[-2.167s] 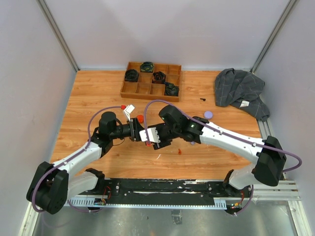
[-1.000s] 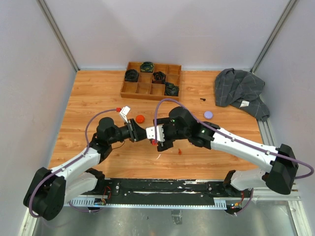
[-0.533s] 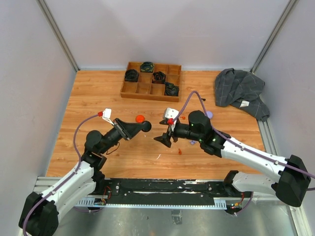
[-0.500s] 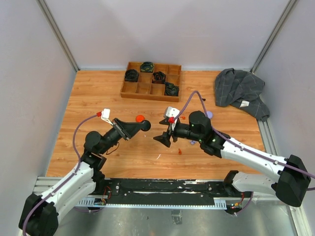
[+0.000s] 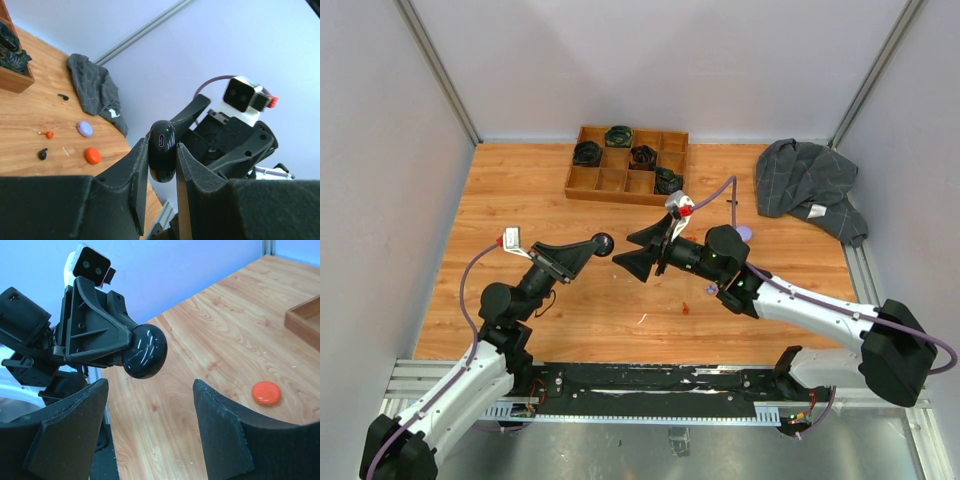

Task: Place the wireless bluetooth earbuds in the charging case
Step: Pick up the charging case at the center of the board.

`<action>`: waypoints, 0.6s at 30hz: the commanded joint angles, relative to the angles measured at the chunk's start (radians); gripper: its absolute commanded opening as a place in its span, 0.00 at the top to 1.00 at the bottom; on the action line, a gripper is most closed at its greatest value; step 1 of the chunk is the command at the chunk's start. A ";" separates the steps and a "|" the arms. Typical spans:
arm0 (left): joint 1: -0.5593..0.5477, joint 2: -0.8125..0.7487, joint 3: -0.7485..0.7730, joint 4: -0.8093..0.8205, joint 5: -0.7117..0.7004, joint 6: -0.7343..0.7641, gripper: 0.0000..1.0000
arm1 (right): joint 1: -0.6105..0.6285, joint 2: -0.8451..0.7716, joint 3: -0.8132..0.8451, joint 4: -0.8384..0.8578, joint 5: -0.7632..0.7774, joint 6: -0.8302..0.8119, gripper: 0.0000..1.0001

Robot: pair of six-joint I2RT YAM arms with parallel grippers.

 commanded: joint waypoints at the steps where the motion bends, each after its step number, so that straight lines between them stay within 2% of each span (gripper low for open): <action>1: -0.019 0.014 -0.008 0.080 -0.029 -0.031 0.99 | -0.011 0.058 0.003 0.151 -0.014 0.154 0.31; 13: -0.039 0.045 -0.032 0.164 -0.034 -0.075 0.99 | -0.012 0.122 0.000 0.274 -0.061 0.208 0.38; 18: -0.043 0.051 -0.035 0.175 -0.027 -0.084 0.98 | -0.012 0.126 0.004 0.285 -0.070 0.208 0.45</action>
